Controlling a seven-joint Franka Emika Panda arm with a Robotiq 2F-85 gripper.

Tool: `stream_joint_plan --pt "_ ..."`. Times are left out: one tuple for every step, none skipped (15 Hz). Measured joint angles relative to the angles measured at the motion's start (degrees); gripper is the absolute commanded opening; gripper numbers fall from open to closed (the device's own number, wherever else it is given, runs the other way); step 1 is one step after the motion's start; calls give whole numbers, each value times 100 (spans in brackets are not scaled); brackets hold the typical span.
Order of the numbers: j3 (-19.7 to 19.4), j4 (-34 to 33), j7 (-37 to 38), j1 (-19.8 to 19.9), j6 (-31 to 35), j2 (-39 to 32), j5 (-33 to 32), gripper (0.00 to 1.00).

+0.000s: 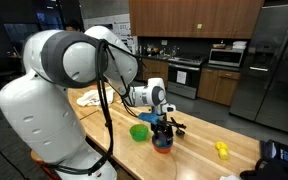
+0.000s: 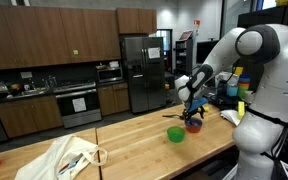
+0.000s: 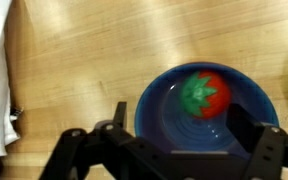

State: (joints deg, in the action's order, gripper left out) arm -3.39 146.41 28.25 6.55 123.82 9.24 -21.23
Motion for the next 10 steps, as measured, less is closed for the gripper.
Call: stream_joint_plan --pt "32 94 0 0 37 21 -15 100" --pt "59 180 0 0 71 33 -24 100" --pt "79 249 -3 0 95 36 -44 100" --pt "94 303 -5 0 118 37 -81 100" --pt "104 344 -9 0 136 37 -113 100" --pt "110 382 -20 0 152 37 -121 100" --pt "113 413 -31 0 170 38 -121 100" --pt "115 432 -46 0 182 37 -121 100" --pt "117 439 -64 0 185 38 -121 100" --pt "117 439 -79 0 185 38 -121 100"
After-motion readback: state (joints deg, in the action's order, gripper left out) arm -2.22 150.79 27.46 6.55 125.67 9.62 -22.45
